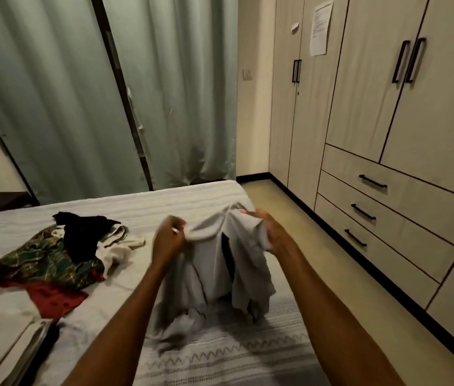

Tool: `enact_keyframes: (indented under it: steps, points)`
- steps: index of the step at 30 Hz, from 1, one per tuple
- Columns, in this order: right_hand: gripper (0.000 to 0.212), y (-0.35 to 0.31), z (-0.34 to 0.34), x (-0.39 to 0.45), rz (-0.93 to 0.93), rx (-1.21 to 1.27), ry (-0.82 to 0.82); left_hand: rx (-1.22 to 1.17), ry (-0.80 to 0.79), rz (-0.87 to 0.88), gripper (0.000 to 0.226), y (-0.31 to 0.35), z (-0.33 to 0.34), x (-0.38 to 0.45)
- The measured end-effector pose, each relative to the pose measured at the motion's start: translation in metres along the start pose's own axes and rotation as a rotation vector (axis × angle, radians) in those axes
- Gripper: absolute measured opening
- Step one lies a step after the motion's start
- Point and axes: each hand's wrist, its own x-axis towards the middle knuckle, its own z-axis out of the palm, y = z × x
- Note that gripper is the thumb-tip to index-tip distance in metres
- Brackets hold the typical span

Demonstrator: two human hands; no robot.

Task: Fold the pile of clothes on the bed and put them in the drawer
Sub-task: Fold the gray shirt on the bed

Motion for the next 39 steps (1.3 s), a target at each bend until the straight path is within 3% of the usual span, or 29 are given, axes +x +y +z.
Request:
enact_keyframes:
  steps: [2, 4, 5, 7, 10, 14, 17, 19, 22, 23, 27, 30, 34, 36, 39]
  points:
    - [0.027, 0.023, 0.012, 0.018, 0.141, 0.287, -0.014, -0.083, -0.337, -0.025, 0.017, -0.01, 0.025, -0.037]
    - [0.025, 0.035, 0.024, 0.028, 0.185, 0.339, -0.002, -0.099, -0.606, -0.102, 0.042, -0.013, 0.05, -0.07]
    - [0.024, 0.044, 0.026, 0.037, 0.18, 0.328, 0.004, -0.081, -0.654, -0.093, 0.054, -0.019, 0.062, -0.081]
    - [0.023, 0.053, 0.033, 0.042, 0.174, 0.324, -0.016, -0.077, -0.565, -0.108, 0.043, -0.027, 0.082, -0.093]
    - [0.018, 0.059, 0.03, 0.044, 0.207, 0.131, -0.015, -0.216, -0.346, -0.425, 0.011, -0.017, 0.095, -0.086]
    - [0.049, 0.079, 0.013, 0.034, 0.212, -0.291, 0.004, -0.652, -0.106, -0.76, 0.028, -0.004, 0.093, -0.065]
    - [0.051, 0.128, 0.001, 0.016, 0.128, -0.437, -0.032, -0.917, -0.08, -0.809, 0.029, 0.0, 0.074, -0.064]
    - [0.053, 0.166, -0.004, 0.0, 0.127, -0.566, -0.095, -0.962, -0.06, -0.798, 0.028, -0.005, 0.065, -0.059]
    - [0.013, 0.202, -0.003, -0.013, 0.146, -0.77, -0.101, -1.007, -0.023, -0.805, 0.033, -0.014, 0.053, -0.048]
    - [0.014, 0.206, -0.002, -0.015, 0.124, -0.786, -0.054, -1.004, -0.033, -0.802, 0.034, -0.019, 0.05, -0.046]
    - [0.009, 0.194, 0.007, -0.01, -0.012, -0.669, 0.171, -0.689, 0.0, -0.811, 0.031, -0.05, 0.032, -0.042]
    - [0.025, 0.169, 0.022, -0.001, -0.1, -0.647, 0.24, -0.232, 0.032, -0.731, 0.071, -0.078, 0.028, -0.055]
    - [0.007, 0.146, 0.044, 0.014, -0.16, -0.714, 0.223, 0.092, -0.136, -0.384, 0.114, -0.074, 0.039, -0.074]
    - [0.004, 0.136, 0.054, 0.02, -0.181, -0.761, 0.204, 0.231, -0.201, -0.173, 0.103, -0.06, 0.043, -0.08]
    - [0.01, 0.118, 0.059, 0.024, -0.205, -0.785, 0.177, 0.363, -0.041, -0.006, 0.043, -0.041, 0.037, -0.077]
